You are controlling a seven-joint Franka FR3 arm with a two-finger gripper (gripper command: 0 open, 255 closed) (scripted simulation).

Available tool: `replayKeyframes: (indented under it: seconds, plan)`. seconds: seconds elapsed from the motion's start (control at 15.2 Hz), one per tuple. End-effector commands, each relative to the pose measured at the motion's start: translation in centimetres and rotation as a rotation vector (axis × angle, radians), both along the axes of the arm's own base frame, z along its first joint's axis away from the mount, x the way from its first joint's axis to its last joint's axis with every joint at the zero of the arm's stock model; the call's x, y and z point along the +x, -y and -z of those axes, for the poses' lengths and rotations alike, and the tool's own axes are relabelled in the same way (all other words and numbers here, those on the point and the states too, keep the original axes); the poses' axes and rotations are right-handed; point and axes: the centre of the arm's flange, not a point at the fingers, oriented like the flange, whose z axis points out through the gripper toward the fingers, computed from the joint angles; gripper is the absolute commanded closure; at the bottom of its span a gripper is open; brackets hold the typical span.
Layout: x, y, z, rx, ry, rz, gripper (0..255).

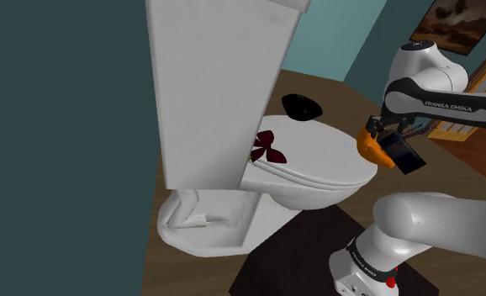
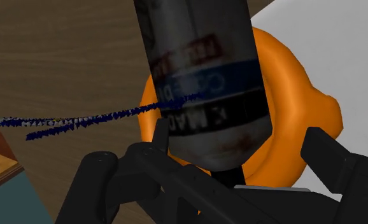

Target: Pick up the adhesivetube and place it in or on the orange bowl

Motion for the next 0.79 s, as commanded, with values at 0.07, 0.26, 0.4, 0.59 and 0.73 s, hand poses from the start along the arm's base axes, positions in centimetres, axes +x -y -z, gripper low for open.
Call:
replayKeyframes:
  seconds: [0.07,0.26,0.4,0.59,0.73]
  plan:
    - [0.2,-0.8,-0.8,0.004,-0.003,0.001,0]
    - [0.9,-2.5,-4.0,0.004,-0.003,0.001,0]
    - [0.9,-2.5,-4.0,0.004,-0.003,0.001,0]
    - [0.9,-2.5,-4.0,0.004,-0.003,0.001,0]
    - [0.9,-2.5,-4.0,0.004,-0.003,0.001,0]
